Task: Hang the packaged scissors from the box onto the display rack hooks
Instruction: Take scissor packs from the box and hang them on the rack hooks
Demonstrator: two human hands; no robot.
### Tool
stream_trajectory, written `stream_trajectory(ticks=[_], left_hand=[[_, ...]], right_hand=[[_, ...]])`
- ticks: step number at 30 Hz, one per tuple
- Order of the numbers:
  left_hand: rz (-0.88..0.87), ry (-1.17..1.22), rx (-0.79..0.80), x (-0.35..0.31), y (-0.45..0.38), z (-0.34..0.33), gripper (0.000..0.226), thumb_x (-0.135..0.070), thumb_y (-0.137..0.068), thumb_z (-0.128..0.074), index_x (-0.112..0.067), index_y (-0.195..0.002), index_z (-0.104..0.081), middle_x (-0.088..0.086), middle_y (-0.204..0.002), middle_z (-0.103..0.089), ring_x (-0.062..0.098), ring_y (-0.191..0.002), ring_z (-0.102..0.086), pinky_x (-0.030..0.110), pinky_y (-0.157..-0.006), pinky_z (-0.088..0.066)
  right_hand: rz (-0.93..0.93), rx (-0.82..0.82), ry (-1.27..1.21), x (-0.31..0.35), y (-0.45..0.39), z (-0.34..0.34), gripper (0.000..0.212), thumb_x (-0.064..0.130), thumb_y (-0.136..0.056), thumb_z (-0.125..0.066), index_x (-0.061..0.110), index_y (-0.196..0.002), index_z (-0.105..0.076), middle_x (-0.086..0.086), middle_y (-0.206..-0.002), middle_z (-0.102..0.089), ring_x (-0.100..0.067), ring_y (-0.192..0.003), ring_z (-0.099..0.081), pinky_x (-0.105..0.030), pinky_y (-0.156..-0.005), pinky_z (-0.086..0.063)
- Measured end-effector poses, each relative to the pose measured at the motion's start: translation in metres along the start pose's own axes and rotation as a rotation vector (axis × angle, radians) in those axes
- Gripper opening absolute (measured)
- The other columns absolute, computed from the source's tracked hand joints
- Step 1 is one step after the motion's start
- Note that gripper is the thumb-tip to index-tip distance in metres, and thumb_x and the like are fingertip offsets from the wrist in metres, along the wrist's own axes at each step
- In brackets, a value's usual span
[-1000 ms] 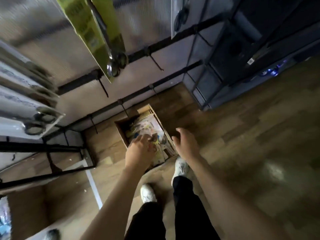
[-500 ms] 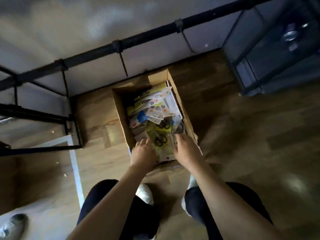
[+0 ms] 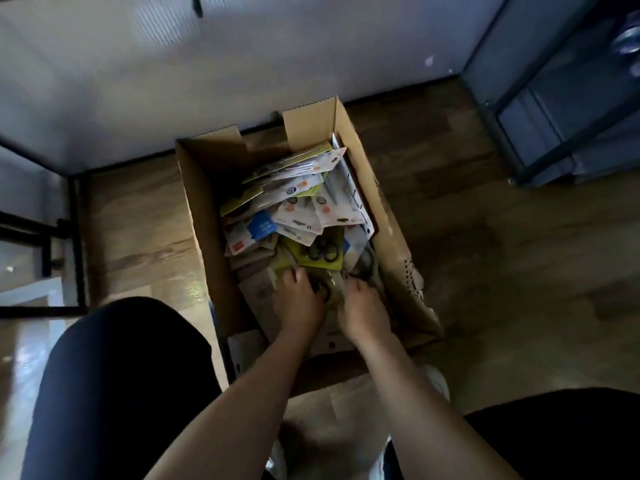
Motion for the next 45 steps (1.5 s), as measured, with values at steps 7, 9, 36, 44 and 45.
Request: stream_trajectory(ticks=[7, 9, 36, 44, 45], left_hand=[[0.124, 0.068, -0.138, 0.024, -0.02, 0.014, 0.066, -0.04, -0.085, -0.062, -0.011, -0.135, -0.031, 0.016, -0.135, -0.035, 0.032, -0.122, -0.04, 0.043, -0.098, -0.04], [0.12, 0.084, -0.133, 0.024, -0.024, 0.016, 0.074, -0.042, -0.082, -0.065, -0.011, -0.138, -0.027, 0.016, -0.135, -0.034, 0.033, -0.122, -0.039, 0.043, -0.097, -0.041], [0.507, 0.767, -0.029, 0.044, -0.018, -0.004, 0.098, -0.017, -0.062, -0.087, -0.011, -0.134, -0.02, 0.018, -0.134, -0.046, 0.036, -0.122, -0.048, 0.041, -0.097, -0.043], [0.82, 0.996, 0.134, 0.051, 0.009, 0.002, 0.076, -0.024, -0.078, -0.076, -0.004, -0.139, -0.034, 0.018, -0.137, -0.045, 0.032, -0.125, -0.046, 0.037, -0.096, -0.042], [0.839, 0.99, 0.204, 0.05, 0.016, 0.003, 0.076, -0.03, -0.08, -0.073, -0.003, -0.139, -0.034, 0.018, -0.137, -0.046, 0.031, -0.125, -0.046, 0.036, -0.097, -0.041]], right_hand=[[-0.105, 0.041, 0.04, -0.008, -0.009, -0.02, 0.042, 0.016, -0.097, -0.043, 0.009, -0.139, -0.036, -0.013, -0.141, -0.041, -0.028, -0.13, -0.036, -0.036, -0.101, -0.037], [-0.134, 0.064, 0.05, -0.008, -0.01, -0.027, 0.044, 0.018, -0.097, -0.044, 0.009, -0.139, -0.035, -0.013, -0.141, -0.04, -0.029, -0.131, -0.036, -0.038, -0.101, -0.037], [-0.437, 0.285, -0.232, -0.035, -0.003, -0.069, 0.057, 0.017, -0.085, -0.067, 0.005, -0.135, -0.043, -0.013, -0.132, -0.052, -0.029, -0.12, -0.053, -0.032, -0.088, -0.048], [-0.408, 0.243, -0.192, -0.037, 0.02, -0.026, 0.029, 0.015, -0.09, -0.057, 0.005, -0.118, -0.059, -0.013, -0.12, -0.06, -0.029, -0.112, -0.057, -0.03, -0.076, -0.045], [-0.407, 0.22, -0.195, -0.035, 0.026, -0.014, 0.027, 0.014, -0.091, -0.055, 0.005, -0.116, -0.059, -0.013, -0.118, -0.061, -0.03, -0.111, -0.057, -0.031, -0.077, -0.045]])
Point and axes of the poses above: each hand's wrist, its own y-axis away from the middle knuckle, its own z-axis out of the back of the hand, x = y × z, the point moved 10 cm from there along -y, towards the middle knuckle
